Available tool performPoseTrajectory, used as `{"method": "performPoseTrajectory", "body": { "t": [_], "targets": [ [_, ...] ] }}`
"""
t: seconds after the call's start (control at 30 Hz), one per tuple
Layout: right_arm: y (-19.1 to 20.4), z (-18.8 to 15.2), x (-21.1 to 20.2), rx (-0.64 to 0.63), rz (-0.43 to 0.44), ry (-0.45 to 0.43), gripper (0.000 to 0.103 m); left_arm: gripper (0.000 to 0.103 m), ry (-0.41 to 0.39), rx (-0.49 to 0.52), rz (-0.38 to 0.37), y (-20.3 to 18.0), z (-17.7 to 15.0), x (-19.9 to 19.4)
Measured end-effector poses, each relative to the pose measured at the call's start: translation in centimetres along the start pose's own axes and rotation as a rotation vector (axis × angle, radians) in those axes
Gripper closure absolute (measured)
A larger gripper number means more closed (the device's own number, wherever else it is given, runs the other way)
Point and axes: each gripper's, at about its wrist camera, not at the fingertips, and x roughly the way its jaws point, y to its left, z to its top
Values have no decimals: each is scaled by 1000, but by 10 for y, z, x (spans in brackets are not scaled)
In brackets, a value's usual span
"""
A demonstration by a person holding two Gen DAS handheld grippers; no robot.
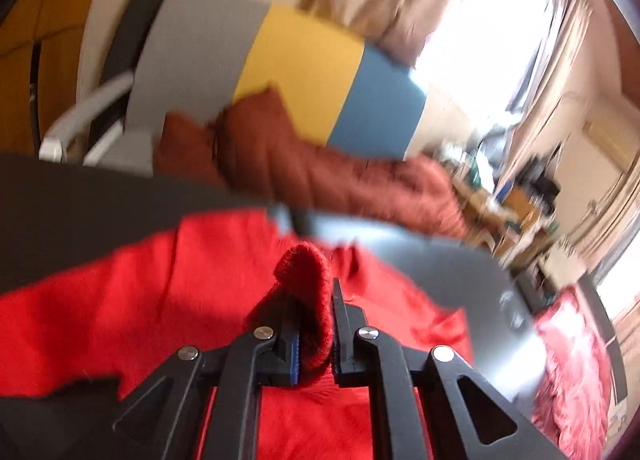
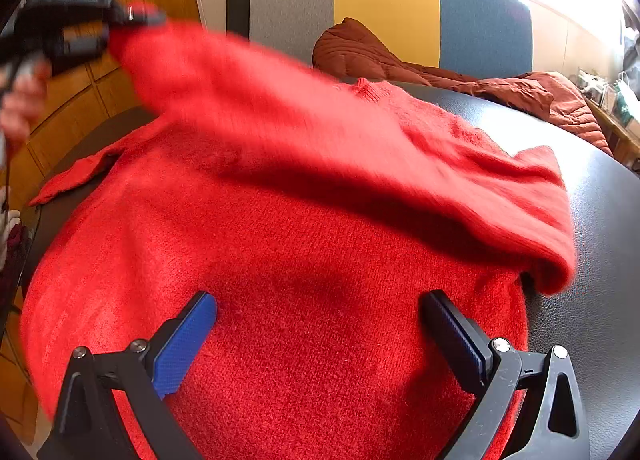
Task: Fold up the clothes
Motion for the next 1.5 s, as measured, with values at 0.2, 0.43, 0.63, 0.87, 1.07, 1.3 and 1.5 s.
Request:
{"method": "performPoseTrajectory", "body": {
  "t": [0.2,0.43,0.63,0.87,1.07,1.3,1.5],
  "targets": [
    [-1,1,-1,11,12,2,0,94,5,-75,93,27,10,5],
    [-24,8,-10,133,147,-13,0,94,100,-224,223,92,-30,27],
    [-61,32,-15,334,212,-114,0,94,140,-242,258,104,-40,41],
    [-104,51,-4,505,192,-176,0,93,268,-175,410,110,-59,68],
    [-110,30,-14,474,196,-138,0,93,262,-122,448,105,-70,64],
    [-133,23,-42,486,169,-140,0,93,258,-98,470,100,-78,52],
    [-126,81,-33,433,317,-178,0,93,194,-68,450,90,-72,42]
  ]
}}
